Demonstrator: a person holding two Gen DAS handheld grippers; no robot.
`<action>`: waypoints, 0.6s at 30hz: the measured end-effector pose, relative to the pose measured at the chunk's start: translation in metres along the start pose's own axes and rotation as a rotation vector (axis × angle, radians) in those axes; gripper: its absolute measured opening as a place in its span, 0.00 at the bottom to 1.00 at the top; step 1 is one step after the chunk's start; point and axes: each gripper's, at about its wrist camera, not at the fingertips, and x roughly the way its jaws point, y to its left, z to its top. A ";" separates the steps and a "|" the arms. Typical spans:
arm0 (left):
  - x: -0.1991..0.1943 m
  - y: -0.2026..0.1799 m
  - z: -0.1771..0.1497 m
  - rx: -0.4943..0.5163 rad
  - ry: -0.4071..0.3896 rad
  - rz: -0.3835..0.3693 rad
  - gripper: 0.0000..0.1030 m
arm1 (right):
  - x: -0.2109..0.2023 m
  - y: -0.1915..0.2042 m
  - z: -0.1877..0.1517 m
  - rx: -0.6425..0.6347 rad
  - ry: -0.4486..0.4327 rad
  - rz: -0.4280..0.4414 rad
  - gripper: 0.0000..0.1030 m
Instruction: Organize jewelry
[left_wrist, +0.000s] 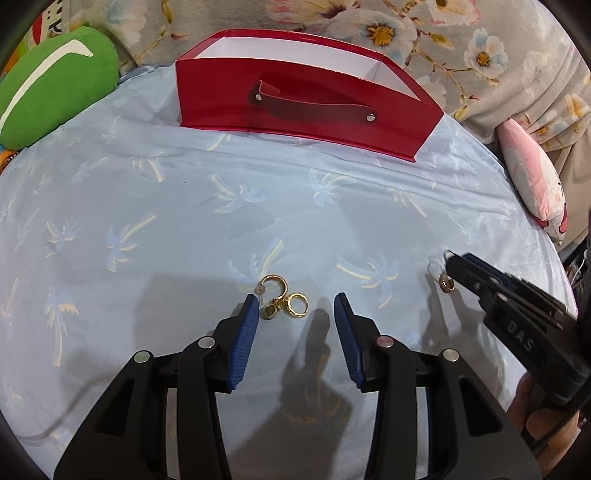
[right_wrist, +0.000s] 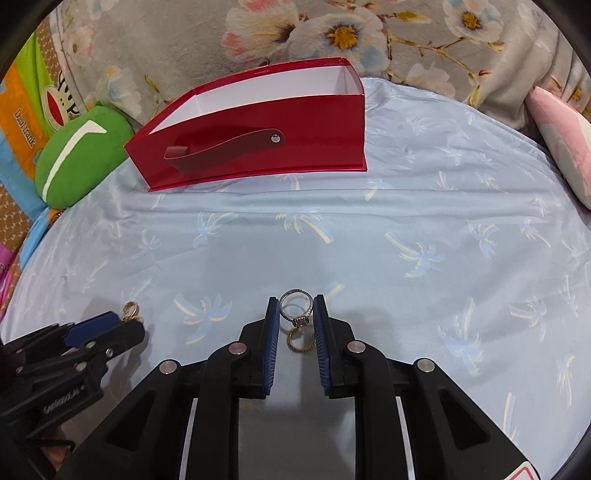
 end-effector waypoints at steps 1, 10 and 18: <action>0.001 0.001 0.001 -0.004 -0.001 -0.003 0.39 | -0.002 -0.001 -0.001 0.007 -0.001 0.003 0.17; 0.007 -0.005 0.004 0.063 -0.016 0.069 0.34 | -0.009 -0.007 -0.010 0.032 0.001 0.020 0.17; -0.003 -0.002 -0.010 0.093 -0.019 0.092 0.33 | -0.011 -0.006 -0.015 0.033 0.008 0.031 0.17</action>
